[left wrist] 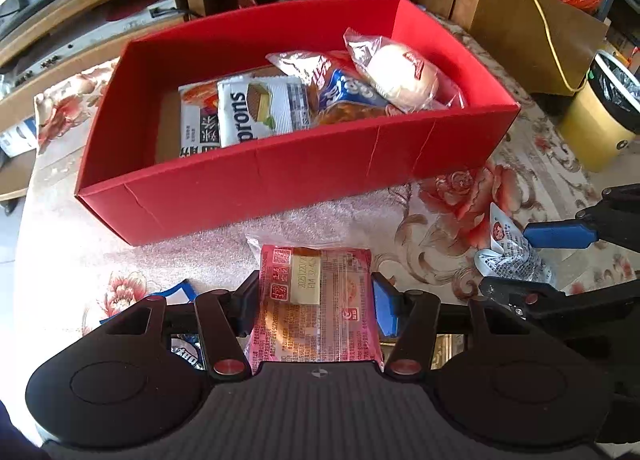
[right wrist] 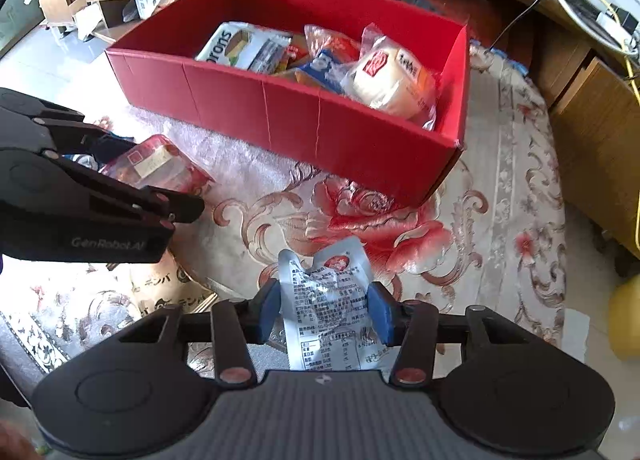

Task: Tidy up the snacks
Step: 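Carry both packets over the red box and lower them inside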

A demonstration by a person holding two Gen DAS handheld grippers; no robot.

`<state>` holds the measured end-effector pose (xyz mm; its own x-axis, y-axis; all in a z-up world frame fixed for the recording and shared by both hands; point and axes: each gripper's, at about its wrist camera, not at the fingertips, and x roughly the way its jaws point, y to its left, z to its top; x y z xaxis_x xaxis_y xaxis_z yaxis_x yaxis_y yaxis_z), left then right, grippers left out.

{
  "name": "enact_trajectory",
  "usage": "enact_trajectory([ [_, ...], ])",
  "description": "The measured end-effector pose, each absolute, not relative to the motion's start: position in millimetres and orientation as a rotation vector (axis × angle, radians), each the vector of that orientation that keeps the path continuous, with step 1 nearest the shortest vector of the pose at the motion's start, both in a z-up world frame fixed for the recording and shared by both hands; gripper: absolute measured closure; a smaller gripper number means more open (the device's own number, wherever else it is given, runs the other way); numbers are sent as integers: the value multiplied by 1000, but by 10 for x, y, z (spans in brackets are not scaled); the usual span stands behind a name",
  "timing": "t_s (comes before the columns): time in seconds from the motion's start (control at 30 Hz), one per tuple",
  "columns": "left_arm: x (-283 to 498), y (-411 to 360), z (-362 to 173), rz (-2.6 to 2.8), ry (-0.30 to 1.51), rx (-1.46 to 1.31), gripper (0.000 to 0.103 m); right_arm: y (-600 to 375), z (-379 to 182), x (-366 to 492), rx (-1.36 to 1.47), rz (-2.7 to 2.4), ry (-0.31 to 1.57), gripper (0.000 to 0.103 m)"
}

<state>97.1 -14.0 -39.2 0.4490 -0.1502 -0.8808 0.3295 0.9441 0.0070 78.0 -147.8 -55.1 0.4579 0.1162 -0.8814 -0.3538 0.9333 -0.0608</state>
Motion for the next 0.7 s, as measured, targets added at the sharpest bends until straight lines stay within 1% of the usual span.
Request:
enact_trajectory([
  [0.7,918,-126,-183,-330,1002,143,40,-1556,-187,749,-201,267,929,58],
])
